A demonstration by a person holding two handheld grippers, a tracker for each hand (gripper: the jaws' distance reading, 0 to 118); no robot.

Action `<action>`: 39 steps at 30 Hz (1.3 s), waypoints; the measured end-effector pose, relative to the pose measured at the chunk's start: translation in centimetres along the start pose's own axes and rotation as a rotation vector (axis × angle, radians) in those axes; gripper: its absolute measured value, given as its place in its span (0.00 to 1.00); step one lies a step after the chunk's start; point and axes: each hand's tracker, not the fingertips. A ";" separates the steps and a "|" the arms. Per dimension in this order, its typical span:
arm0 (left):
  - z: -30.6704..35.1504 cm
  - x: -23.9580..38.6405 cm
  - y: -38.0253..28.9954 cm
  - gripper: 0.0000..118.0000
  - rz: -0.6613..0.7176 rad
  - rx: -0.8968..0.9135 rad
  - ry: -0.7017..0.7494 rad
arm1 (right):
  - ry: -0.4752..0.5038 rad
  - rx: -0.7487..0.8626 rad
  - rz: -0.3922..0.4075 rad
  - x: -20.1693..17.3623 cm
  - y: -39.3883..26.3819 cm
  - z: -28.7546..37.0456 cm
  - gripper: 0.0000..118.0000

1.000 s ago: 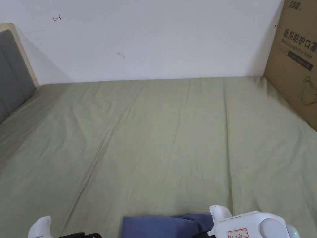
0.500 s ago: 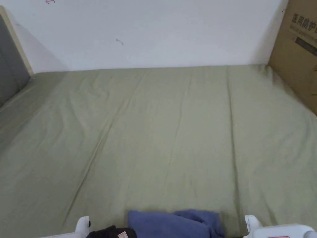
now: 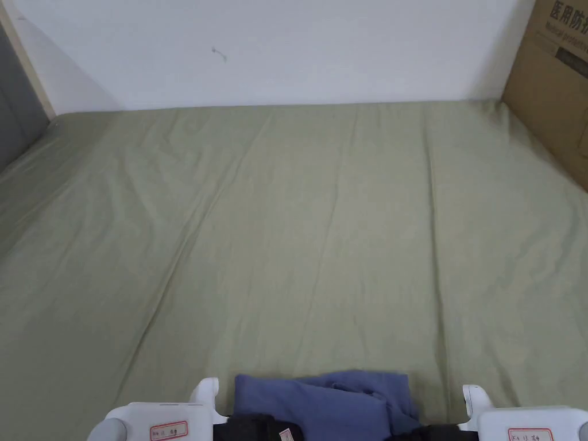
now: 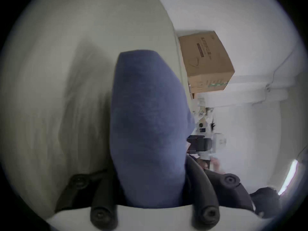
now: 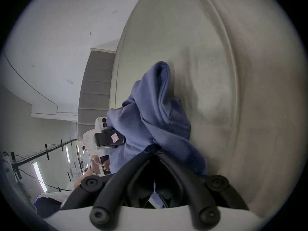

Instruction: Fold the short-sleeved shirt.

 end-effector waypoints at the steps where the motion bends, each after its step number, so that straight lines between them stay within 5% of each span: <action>1: 0.2 1.2 -0.1 0.21 -0.044 0.007 0.019 | -0.022 0.002 0.012 -0.7 -0.1 0.4 0.00; 4: 2.4 4.0 0.2 0.21 -0.172 0.022 0.062 | -0.096 0.056 0.112 -3.2 -0.4 2.2 0.00; 9: 10.1 6.7 3.0 0.21 -0.335 0.045 0.292 | -0.053 0.145 0.153 -7.3 -1.2 6.0 0.00; 12: 15.0 6.3 5.3 0.21 -0.374 0.059 0.529 | -0.098 0.168 0.256 -9.8 -2.1 7.2 0.00; 16: 19.1 4.6 8.1 0.21 -0.389 0.007 0.928 | -0.286 0.126 0.396 -11.1 -3.1 7.5 0.00; 20: 22.2 2.2 9.8 0.24 -0.424 -0.011 1.161 | -0.317 0.107 0.397 -11.0 -4.1 7.7 0.00; 22: 24.0 1.4 10.4 0.44 -0.391 0.021 1.215 | -0.305 0.108 0.372 -11.0 -4.6 7.8 0.00; 24: 25.6 1.0 10.9 0.83 -0.391 0.049 1.317 | -0.307 0.118 0.364 -11.4 -5.0 7.9 0.00; 26: 27.1 1.3 11.0 0.91 -0.432 0.055 1.411 | -0.309 0.123 0.368 -11.9 -5.1 8.0 0.00; 33: 28.7 5.1 9.3 0.91 -0.452 0.156 1.373 | -0.321 0.186 0.416 -14.2 -5.0 8.6 0.00; 36: 27.1 8.7 7.2 0.90 -0.438 0.238 1.104 | -0.302 0.230 0.425 -15.2 -4.8 9.3 0.00; 38: 24.5 12.2 5.0 0.80 -0.475 0.278 0.925 | -0.293 0.266 0.443 -16.4 -4.8 9.8 0.00; 39: 23.3 13.6 4.3 0.58 -0.497 0.295 0.901 | -0.298 0.283 0.448 -16.8 -4.8 10.2 0.00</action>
